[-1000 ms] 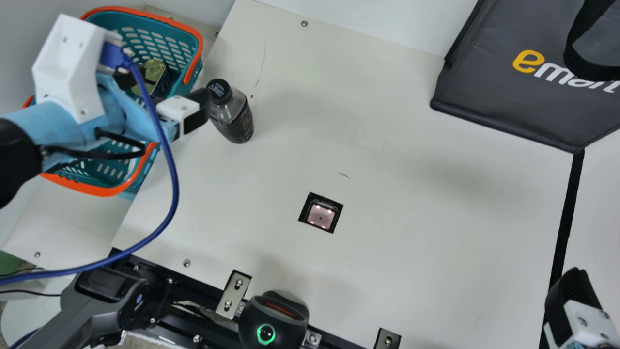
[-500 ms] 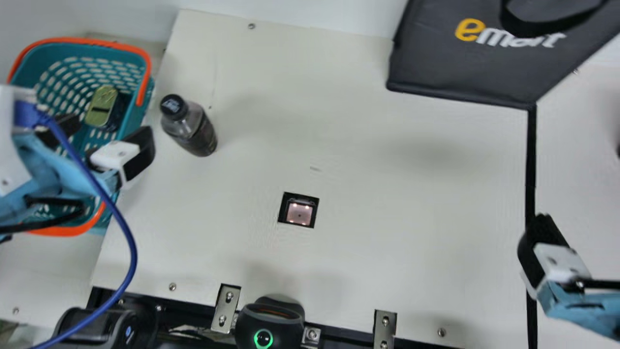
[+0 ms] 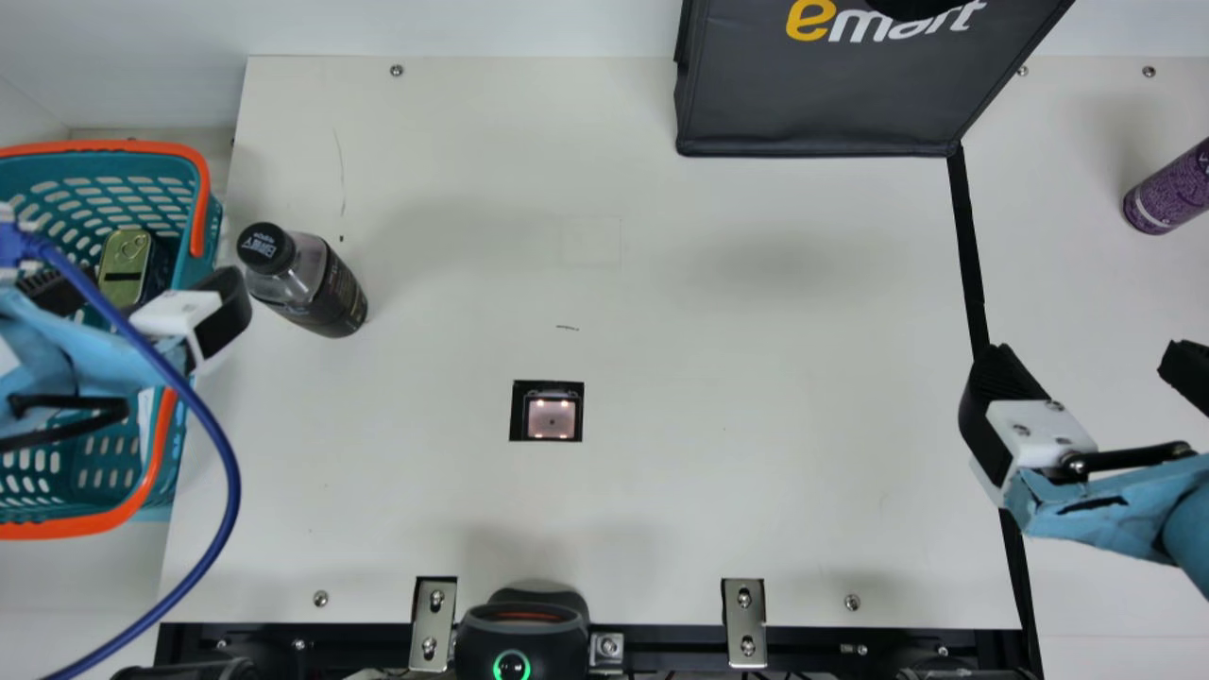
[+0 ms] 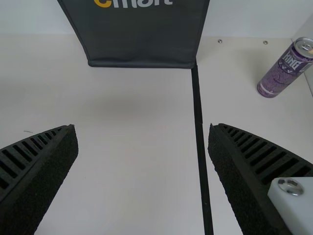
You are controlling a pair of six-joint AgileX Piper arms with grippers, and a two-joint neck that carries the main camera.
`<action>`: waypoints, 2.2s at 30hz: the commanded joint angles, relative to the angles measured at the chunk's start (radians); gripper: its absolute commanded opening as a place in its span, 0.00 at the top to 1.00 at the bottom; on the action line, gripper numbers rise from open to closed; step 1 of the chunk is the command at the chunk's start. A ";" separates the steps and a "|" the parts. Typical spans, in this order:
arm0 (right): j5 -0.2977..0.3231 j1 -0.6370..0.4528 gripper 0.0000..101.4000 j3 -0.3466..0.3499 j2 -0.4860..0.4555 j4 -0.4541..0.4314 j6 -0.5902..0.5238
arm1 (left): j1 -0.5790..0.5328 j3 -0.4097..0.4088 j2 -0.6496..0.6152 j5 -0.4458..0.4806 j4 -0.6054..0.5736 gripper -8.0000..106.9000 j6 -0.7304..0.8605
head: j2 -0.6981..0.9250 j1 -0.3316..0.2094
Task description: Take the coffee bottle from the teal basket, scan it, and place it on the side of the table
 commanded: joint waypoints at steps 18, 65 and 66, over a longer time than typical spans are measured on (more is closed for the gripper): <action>-0.001 0.000 0.06 0.000 0.000 0.000 0.000 | -0.123 0.039 0.238 -0.167 0.131 0.15 -0.139 | 0.000 -0.029; -0.001 0.000 0.06 0.000 0.000 0.000 0.000 | -0.331 0.088 0.140 -0.158 0.251 1.00 -0.444 | 0.000 -0.029; -0.001 0.000 0.06 0.000 0.000 0.000 0.000 | -0.346 0.087 0.130 -0.146 0.258 1.00 -0.458 | 0.000 -0.029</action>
